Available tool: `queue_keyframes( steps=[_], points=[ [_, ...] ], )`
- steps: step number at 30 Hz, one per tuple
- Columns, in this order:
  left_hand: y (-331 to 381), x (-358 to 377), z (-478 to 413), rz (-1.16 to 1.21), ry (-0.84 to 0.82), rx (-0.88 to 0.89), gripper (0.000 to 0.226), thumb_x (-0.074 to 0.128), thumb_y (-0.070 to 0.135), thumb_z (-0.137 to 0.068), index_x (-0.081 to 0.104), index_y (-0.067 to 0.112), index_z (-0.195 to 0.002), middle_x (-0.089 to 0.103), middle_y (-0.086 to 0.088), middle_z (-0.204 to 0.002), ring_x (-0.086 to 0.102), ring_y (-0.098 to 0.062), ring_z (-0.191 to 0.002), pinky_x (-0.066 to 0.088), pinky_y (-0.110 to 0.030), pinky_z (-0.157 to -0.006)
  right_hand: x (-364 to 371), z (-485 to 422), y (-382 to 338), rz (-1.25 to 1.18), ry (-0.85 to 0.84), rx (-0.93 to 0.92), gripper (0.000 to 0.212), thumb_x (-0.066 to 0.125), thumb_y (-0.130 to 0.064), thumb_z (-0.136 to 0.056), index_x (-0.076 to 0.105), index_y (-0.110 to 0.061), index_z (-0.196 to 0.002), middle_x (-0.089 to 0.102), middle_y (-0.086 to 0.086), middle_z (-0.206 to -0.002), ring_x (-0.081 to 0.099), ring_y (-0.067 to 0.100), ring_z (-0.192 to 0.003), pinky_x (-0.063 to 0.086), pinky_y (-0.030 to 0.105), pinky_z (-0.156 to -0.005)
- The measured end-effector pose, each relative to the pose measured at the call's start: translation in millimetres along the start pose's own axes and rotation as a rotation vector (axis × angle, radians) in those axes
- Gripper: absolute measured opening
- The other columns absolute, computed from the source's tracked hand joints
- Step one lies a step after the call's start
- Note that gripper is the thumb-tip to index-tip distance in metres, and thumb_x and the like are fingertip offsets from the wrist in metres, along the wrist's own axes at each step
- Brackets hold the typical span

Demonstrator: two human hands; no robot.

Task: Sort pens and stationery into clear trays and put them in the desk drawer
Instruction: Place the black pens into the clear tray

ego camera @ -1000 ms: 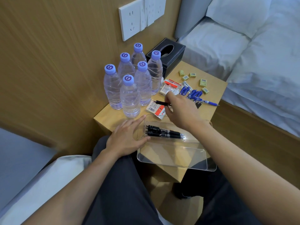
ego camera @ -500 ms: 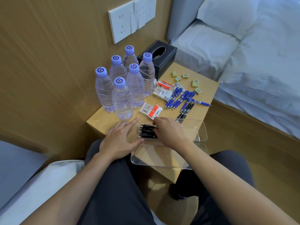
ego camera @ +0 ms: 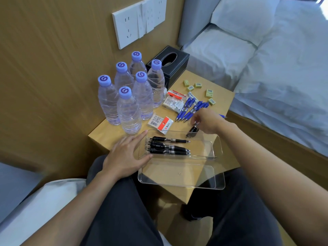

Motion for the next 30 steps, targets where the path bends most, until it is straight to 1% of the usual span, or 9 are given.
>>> queue_keyframes(
  steps=[4, 7, 11, 15, 18, 23, 25, 27, 30],
  points=[
    [0.6, -0.6, 0.2, -0.010, 0.006, 0.000, 0.086, 0.055, 0.073, -0.083, 0.012, 0.053, -0.155, 0.049, 0.013, -0.139, 0.042, -0.010, -0.130, 0.035, -0.035, -0.108, 4.9, -8.6, 3.0, 0.024, -0.049, -0.023, 0.038, 0.060, 0.005, -0.086, 0.073, -0.026, -0.102, 0.062, -0.003, -0.107, 0.060, 0.017, -0.095, 0.057, 0.032, -0.081],
    [1.5, -1.0, 0.3, -0.001, 0.010, -0.002, 0.086, 0.057, 0.071, -0.083, 0.014, 0.052, -0.155, 0.050, 0.014, -0.136, 0.042, -0.010, -0.129, 0.034, -0.033, -0.108, 12.8, -11.8, 4.6, -0.014, -0.098, -0.015, 0.032, 0.064, 0.002, -0.086, 0.072, -0.025, -0.100, 0.061, 0.000, -0.109, 0.062, 0.020, -0.096, 0.058, 0.036, -0.085],
    [1.2, -1.3, -0.3, 0.001, 0.002, -0.005, 0.085, 0.056, 0.072, -0.083, 0.012, 0.054, -0.154, 0.049, 0.015, -0.137, 0.042, -0.010, -0.129, 0.034, -0.035, -0.109, 15.0, -13.4, 5.5, -0.033, -0.092, -0.010, 0.029, 0.067, 0.000, -0.084, 0.069, -0.026, -0.097, 0.059, 0.001, -0.109, 0.061, 0.022, -0.097, 0.057, 0.039, -0.088],
    [0.9, -1.4, -1.0, -0.003, -0.003, -0.005, 0.085, 0.054, 0.074, -0.083, 0.010, 0.055, -0.153, 0.049, 0.015, -0.137, 0.042, -0.010, -0.129, 0.036, -0.037, -0.110, 12.2, -13.1, 5.0, -0.032, -0.095, 0.002, 0.021, 0.071, -0.002, -0.083, 0.069, -0.023, -0.088, 0.064, 0.001, -0.103, 0.062, 0.023, -0.095, 0.058, 0.039, -0.086],
    [1.8, -2.0, -0.8, -0.005, -0.003, -0.008, 0.085, 0.054, 0.073, -0.083, 0.010, 0.055, -0.154, 0.049, 0.016, -0.136, 0.042, -0.009, -0.129, 0.035, -0.037, -0.109, 11.2, -11.1, 2.5, -0.022, -0.085, -0.011, 0.016, 0.074, -0.007, -0.083, 0.072, -0.021, -0.091, 0.065, 0.000, -0.102, 0.062, 0.022, -0.096, 0.058, 0.040, -0.087],
    [0.7, -1.7, -1.1, -0.011, -0.010, -0.004, 0.085, 0.053, 0.074, -0.083, 0.010, 0.054, -0.154, 0.049, 0.015, -0.135, 0.042, -0.009, -0.128, 0.035, -0.037, -0.109, 0.9, -3.2, -9.8, -0.023, 0.038, -0.062, 0.020, 0.073, -0.012, -0.087, 0.072, -0.018, -0.106, 0.059, 0.001, -0.110, 0.058, 0.020, -0.100, 0.054, 0.036, -0.085],
    [1.0, -1.3, -1.6, -0.013, -0.009, -0.005, 0.085, 0.052, 0.074, -0.083, 0.009, 0.054, -0.154, 0.049, 0.015, -0.134, 0.042, -0.009, -0.127, 0.035, -0.037, -0.109, -6.2, 2.6, -18.4, -0.027, 0.107, -0.092, 0.020, 0.071, -0.015, -0.089, 0.071, -0.018, -0.109, 0.061, 0.001, -0.111, 0.058, 0.020, -0.100, 0.054, 0.036, -0.083],
    [1.0, -1.0, -1.5, -0.013, -0.008, -0.005, 0.085, 0.052, 0.074, -0.084, 0.009, 0.054, -0.154, 0.049, 0.015, -0.134, 0.042, -0.010, -0.127, 0.035, -0.037, -0.109, -12.9, 9.1, -29.4, -0.042, 0.167, -0.128, 0.020, 0.070, -0.018, -0.091, 0.071, -0.020, -0.111, 0.065, 0.001, -0.110, 0.060, 0.021, -0.100, 0.055, 0.038, -0.082],
    [0.8, -0.9, -1.2, -0.010, -0.003, -0.004, 0.085, 0.052, 0.074, -0.084, 0.009, 0.054, -0.154, 0.050, 0.014, -0.135, 0.042, -0.010, -0.127, 0.035, -0.037, -0.109, -21.3, 21.8, -51.6, -0.040, 0.245, -0.194, 0.023, 0.065, -0.023, -0.095, 0.069, -0.021, -0.118, 0.065, 0.000, -0.113, 0.059, 0.021, -0.102, 0.055, 0.041, -0.082]
  ],
)
Point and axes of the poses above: each hand's wrist, its own z-axis away from the middle knuckle, its own x-axis out of the palm, y = z × x, the point moved 1 cm from there along -z, towards the middle knuckle
